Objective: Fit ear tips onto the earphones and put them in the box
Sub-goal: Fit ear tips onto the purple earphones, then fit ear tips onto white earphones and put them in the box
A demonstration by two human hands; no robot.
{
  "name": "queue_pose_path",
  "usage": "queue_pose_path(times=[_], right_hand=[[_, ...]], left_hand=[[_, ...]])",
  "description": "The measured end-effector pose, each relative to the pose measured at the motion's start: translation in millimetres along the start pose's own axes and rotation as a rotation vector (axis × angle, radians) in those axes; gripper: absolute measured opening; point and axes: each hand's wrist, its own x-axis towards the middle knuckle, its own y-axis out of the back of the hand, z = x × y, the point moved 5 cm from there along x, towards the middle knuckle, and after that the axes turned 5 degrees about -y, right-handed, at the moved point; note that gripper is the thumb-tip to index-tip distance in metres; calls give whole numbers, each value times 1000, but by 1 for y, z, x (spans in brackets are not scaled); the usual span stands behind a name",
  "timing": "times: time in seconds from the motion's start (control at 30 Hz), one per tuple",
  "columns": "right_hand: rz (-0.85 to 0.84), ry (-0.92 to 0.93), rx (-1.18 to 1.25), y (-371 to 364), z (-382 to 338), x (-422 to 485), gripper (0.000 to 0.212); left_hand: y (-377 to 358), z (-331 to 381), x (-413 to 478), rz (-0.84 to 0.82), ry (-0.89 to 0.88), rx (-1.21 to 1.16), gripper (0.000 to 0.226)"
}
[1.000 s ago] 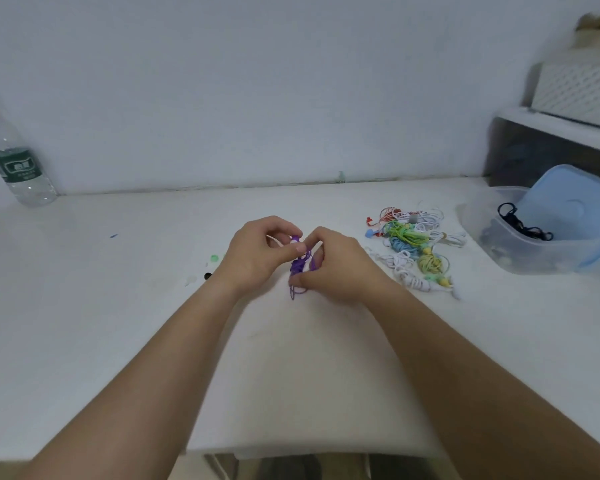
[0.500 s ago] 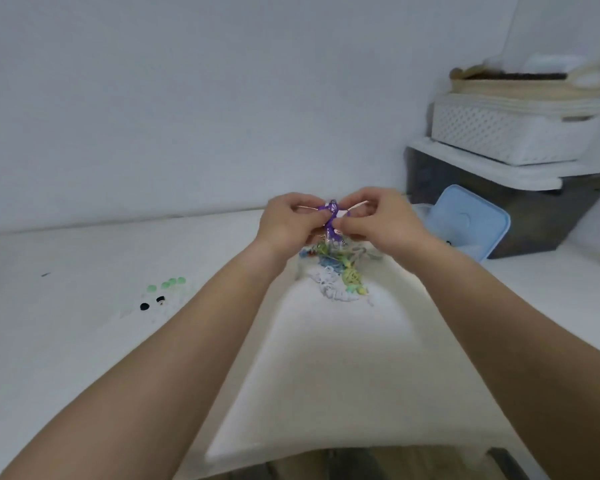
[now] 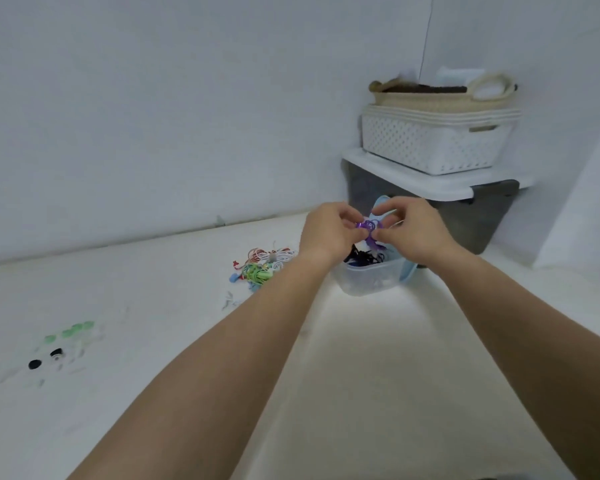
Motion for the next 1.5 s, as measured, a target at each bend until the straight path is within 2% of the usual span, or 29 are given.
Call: queue_pose_path(times=[0.07,0.13,0.27,0.4,0.47,0.67,0.77,0.9,1.13,1.33,1.5], right_hand=[[-10,19,-113,-2,3,4,36],[3,48,-189,-5,-1,5,36],[53,93,-130,-19,-24,-4,24],[-84,149,-7,-54,-50,-19,27],[-191,137,-20,-78,-57,-25,29],[-305,104,-419,-137,-57,-37,54],[-251,84,-462,-151,-48,-39,50],[-111,165,-518,-152,-48,-33,29],[-20,231,-115,-133,-69,-32,12],[39,217,31,-120,-82,-26,9],[57,71,320,-111,-86,-15,17]], left_hand=[[-3,-4,2,-77,-10,123,28],[4,-8,2,-87,-16,160,32],[47,-25,-9,28,-29,171,16],[88,-57,-30,90,44,241,15],[101,-70,-43,87,67,293,9],[111,-93,-66,-6,111,332,7],[115,-100,-71,-9,113,345,7],[121,-110,-77,19,132,294,7],[119,-114,-82,108,144,166,9],[115,-109,-84,141,147,142,14],[121,-109,-84,113,125,167,13]])
